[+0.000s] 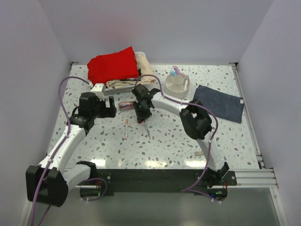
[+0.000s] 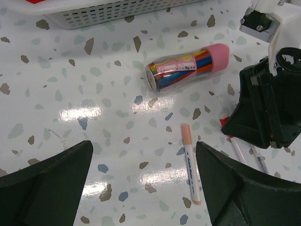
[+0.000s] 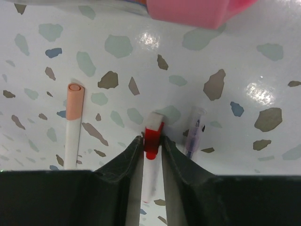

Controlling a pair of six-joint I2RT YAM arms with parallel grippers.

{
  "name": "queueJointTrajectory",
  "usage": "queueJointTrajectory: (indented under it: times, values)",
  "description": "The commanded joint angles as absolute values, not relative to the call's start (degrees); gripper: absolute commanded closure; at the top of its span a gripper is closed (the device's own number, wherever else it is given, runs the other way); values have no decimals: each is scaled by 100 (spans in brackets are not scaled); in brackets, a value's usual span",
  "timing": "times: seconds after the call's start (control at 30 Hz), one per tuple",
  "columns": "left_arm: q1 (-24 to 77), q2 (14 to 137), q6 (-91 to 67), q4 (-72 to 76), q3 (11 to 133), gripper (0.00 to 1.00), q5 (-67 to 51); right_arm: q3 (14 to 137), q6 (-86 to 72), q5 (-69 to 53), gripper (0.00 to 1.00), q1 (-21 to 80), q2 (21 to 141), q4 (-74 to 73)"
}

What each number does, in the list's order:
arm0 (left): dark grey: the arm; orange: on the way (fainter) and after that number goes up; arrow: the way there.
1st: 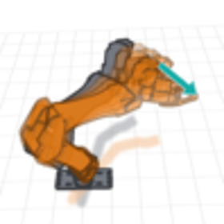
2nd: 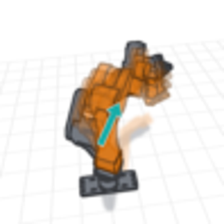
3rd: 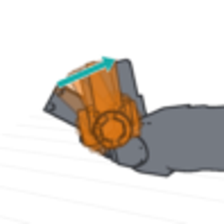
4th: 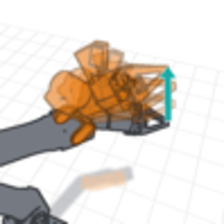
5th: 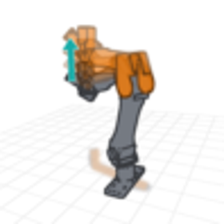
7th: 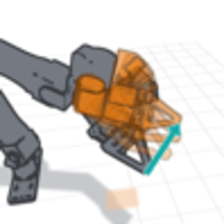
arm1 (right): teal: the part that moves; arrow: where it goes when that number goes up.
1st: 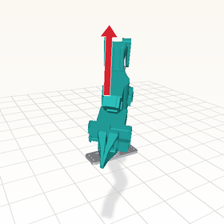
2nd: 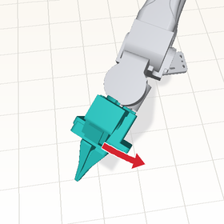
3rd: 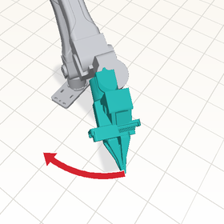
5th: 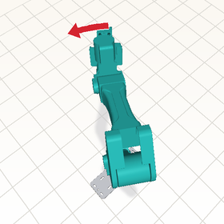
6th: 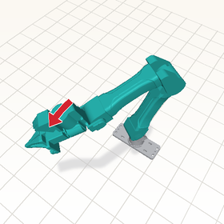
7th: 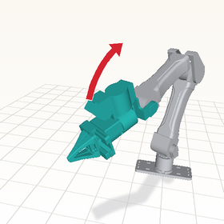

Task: Sort the stationery into containers
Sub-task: Pick up the pen from the center of the board, then place the pen in the storage box.

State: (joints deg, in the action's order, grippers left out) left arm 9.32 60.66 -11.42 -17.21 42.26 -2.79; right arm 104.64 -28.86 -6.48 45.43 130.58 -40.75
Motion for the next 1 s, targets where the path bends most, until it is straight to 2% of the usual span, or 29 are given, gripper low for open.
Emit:
queueJointTrajectory:
  times: [0.0, 0.03, 0.07, 0.3, 0.43, 0.5, 0.63, 0.77, 0.97]
  values:
    - [861, 6135, -1186, -1441, 4236, 4, -343, 10450, -2663, -238, 83, 4667, 13692, -4201]
    - [861, 6152, -1187, -1459, 4262, 4, -351, 10450, -2611, -220, 86, 4667, 13719, -4201]
    - [861, 6178, -1169, -1476, 4289, 4, -352, 10468, -2576, -220, 100, 4667, 13728, -4192]
    - [861, 6468, -739, -1547, 4877, 5, -457, 11029, -1725, -501, 100, 4465, 12640, -4534]
    - [861, 6609, -501, -1275, 5036, 7, -728, 11067, -1109, -826, 100, 4237, 11439, -4387]
    - [861, 6670, -335, -994, 5063, 8, -1210, 10690, -837, -844, 100, 4052, 10954, -3685]
    - [992, 6741, 217, -423, 4843, 8, -2091, 9181, -615, -607, 100, 3684, 9749, -2139]
    - [1730, 7153, 930, -456, 4930, 7, -2057, 8027, -291, 69, 100, 3271, 8660, -226]
    - [2443, 8216, 1056, -440, 5413, 7, -2040, 6874, 606, 720, 100, 2971, 8235, 1649]
